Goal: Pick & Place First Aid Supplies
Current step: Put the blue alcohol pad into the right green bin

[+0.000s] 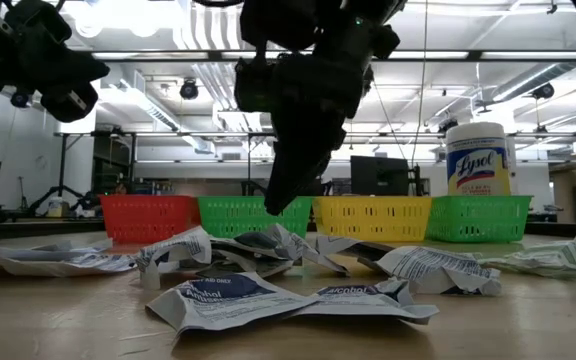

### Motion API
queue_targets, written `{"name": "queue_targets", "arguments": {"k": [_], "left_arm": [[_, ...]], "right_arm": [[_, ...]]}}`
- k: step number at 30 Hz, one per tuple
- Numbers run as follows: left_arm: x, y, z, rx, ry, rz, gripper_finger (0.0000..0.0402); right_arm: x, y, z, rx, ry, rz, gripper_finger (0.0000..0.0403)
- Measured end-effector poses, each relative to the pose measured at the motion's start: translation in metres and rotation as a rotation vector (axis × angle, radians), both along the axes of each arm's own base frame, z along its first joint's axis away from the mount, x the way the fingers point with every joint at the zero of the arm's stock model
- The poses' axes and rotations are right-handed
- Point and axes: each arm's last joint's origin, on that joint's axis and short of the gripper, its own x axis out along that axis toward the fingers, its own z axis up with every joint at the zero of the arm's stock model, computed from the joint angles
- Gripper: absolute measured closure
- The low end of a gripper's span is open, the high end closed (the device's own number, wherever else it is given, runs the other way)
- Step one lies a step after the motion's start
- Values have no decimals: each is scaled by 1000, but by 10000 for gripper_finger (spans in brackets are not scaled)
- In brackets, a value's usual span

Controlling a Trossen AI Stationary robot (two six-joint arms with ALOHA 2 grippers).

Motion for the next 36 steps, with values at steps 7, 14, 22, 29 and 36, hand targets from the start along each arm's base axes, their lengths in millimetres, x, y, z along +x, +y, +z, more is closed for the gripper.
{"name": "queue_targets", "arguments": {"k": [7, 14, 22, 29, 36], "left_arm": [[0, 0, 0, 7, -1, -1, 401], [0, 0, 0, 8, -1, -1, 401], [0, 0, 0, 13, -1, -2, 401], [0, 0, 0, 12, -1, -2, 401], [0, 0, 0, 11, -1, -1, 401]], "right_arm": [[5, 1, -18, 2, 20, -8, 234], [8, 1, -21, 9, -2, -19, 235], [11, 0, -34, -25, 7, -35, 250], [11, 0, -37, -52, 15, -30, 275], [11, 0, -37, -56, 18, -25, 312]]}}
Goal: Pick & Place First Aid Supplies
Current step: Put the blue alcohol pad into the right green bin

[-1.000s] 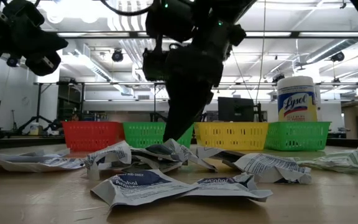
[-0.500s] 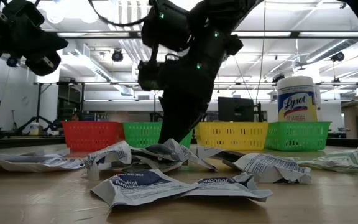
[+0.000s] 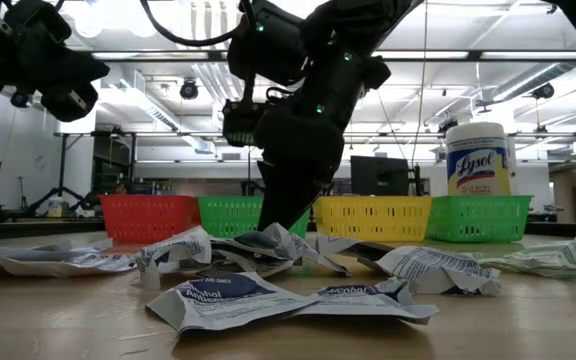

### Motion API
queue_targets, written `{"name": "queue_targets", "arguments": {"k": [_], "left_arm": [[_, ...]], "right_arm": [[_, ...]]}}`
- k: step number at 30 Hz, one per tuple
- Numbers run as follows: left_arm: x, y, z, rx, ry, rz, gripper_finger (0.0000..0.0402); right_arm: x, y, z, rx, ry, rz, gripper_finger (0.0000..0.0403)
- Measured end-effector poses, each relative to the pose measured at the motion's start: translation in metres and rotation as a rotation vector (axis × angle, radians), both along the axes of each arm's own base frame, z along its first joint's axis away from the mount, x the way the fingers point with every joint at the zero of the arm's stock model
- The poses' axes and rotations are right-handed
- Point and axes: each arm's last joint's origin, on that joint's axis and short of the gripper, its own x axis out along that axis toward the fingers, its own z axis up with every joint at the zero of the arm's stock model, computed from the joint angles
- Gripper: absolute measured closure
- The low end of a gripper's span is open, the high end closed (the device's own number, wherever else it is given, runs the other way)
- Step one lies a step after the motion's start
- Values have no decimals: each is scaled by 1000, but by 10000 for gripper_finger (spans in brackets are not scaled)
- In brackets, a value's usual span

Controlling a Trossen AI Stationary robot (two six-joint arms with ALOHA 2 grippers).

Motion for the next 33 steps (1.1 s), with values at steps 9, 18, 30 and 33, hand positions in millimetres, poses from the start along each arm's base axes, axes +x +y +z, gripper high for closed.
{"name": "queue_targets", "arguments": {"k": [9, 18, 30, 33], "left_arm": [[0, 0, 0, 0, 0, 0, 401], [0, 0, 0, 0, 0, 0, 401], [0, 0, 0, 0, 0, 0, 401], [0, 0, 0, 0, 1, 0, 401]], "right_arm": [[0, 0, 0, -2, 4, 3, 365], [-3, 0, 2, -12, 21, 20, 394], [-29, 3, 40, -35, 120, 11, 395], [-41, 5, 52, -30, 187, -18, 395]]}}
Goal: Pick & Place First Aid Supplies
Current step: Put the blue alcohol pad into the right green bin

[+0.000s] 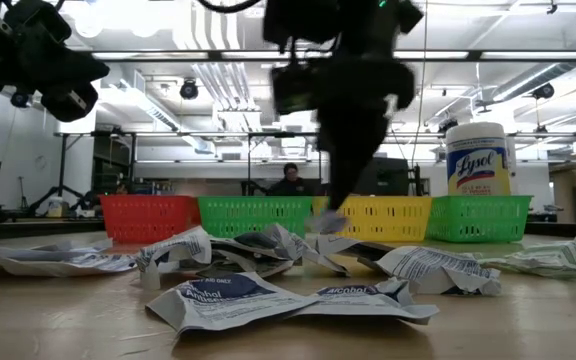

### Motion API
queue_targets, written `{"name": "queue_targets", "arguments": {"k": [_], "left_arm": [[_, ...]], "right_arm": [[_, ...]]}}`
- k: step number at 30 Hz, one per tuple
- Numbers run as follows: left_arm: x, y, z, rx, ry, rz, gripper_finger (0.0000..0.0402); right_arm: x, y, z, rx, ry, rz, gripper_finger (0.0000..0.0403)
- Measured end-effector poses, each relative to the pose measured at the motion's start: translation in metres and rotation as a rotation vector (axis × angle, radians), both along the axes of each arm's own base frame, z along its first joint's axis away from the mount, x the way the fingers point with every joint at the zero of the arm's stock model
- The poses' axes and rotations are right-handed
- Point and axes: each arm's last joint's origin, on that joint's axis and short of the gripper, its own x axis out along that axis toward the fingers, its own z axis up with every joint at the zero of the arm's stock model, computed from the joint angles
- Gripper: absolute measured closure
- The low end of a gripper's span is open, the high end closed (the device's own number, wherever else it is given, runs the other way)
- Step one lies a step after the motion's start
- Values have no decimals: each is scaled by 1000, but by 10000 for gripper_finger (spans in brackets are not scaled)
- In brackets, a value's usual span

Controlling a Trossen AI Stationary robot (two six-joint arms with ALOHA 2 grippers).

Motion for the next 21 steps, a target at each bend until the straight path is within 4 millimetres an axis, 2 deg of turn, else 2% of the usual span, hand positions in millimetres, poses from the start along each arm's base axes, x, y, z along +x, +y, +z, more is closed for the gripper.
{"name": "queue_targets", "arguments": {"k": [4, 12, 21], "left_arm": [[0, 0, 0, 0, 3, 0, 401], [0, 0, -1, 0, 7, 0, 401], [0, 0, -1, -3, 7, 1, 401]], "right_arm": [[-19, -1, 15, -16, 105, -52, 395], [-58, -6, 44, -169, 303, -186, 395], [-88, -15, 64, -355, 444, -336, 394]]}}
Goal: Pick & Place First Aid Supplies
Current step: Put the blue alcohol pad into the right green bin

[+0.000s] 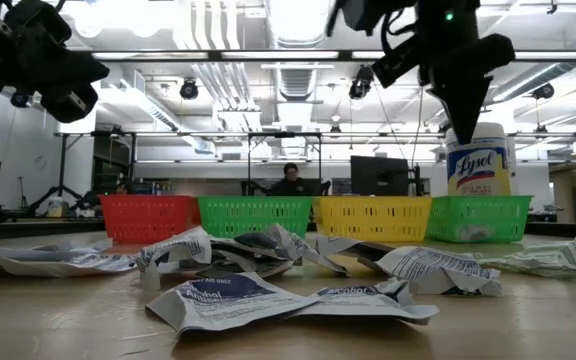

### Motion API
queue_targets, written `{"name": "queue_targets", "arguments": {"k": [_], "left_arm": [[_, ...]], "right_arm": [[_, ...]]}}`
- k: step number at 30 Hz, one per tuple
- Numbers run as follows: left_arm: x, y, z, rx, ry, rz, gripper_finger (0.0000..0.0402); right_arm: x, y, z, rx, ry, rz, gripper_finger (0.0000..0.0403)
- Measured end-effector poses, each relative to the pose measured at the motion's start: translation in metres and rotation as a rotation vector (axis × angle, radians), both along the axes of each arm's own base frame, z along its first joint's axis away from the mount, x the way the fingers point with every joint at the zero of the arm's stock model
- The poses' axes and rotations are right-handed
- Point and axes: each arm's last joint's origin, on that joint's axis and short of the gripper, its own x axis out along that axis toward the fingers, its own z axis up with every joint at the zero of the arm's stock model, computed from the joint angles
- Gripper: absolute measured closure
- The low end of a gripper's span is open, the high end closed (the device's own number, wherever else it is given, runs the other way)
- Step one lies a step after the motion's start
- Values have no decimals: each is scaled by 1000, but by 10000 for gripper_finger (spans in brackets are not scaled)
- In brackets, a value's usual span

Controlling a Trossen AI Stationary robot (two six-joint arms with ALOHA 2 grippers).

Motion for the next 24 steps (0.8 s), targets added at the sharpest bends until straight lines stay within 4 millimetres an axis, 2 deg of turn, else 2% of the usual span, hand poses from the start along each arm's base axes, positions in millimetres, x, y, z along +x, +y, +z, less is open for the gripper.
{"name": "queue_targets", "arguments": {"k": [7, 14, 20, 24], "left_arm": [[0, 0, 0, -1, 0, 0, 401], [0, 0, 0, -1, 0, 0, 401], [0, 0, 0, -2, 0, 0, 401], [0, 0, 0, -2, 1, 0, 401]], "right_arm": [[-3, -1, 1, -48, 13, -17, 394], [-5, 2, -2, 20, 34, -21, 394], [-11, 14, -16, 92, 72, 54, 394], [-16, 26, -29, 159, 26, 112, 391]]}}
